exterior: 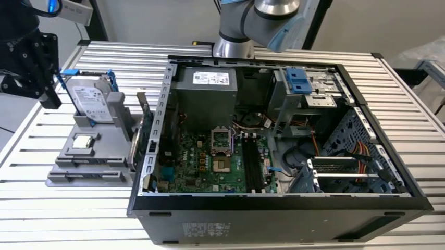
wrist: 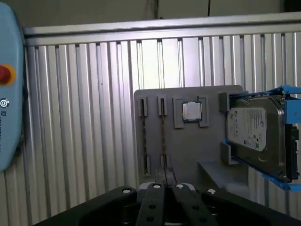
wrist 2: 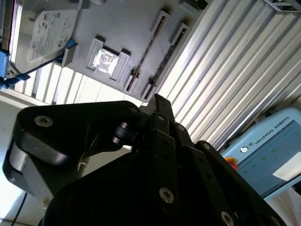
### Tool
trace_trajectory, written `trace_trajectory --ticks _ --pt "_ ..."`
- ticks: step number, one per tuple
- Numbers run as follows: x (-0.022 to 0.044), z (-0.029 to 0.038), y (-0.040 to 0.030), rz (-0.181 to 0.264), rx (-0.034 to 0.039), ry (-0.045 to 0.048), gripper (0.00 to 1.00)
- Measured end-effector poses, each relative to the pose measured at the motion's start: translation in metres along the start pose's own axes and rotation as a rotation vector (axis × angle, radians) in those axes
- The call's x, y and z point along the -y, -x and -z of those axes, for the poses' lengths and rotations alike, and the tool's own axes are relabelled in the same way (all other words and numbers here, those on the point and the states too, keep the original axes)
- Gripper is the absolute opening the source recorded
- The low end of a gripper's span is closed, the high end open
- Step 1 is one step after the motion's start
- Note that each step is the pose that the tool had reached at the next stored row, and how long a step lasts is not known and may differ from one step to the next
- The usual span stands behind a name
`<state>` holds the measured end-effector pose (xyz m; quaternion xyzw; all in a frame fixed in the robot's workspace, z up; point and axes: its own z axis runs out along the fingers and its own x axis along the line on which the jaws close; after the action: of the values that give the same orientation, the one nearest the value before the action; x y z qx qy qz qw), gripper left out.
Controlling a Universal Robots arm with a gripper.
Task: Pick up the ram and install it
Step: 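Pick up the ram and move it above insertion slot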
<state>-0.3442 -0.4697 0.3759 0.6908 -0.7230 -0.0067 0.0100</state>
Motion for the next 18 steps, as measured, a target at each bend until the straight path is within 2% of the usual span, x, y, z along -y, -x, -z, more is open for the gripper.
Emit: trace_trajectory --ticks 5,11,12,18 --pt "0.0 -0.0006 0.0002 0.06 -0.0005 -0.0003 0.0" --pt "0.0 -0.0007 0.0002 0.064 -0.0002 -0.0004 0.0" --pt "0.0 -0.0007 0.0002 0.064 -0.0001 -0.0004 1.0" --pt "0.0 -0.0007 0.0002 0.064 0.0002 -0.0004 1.0"
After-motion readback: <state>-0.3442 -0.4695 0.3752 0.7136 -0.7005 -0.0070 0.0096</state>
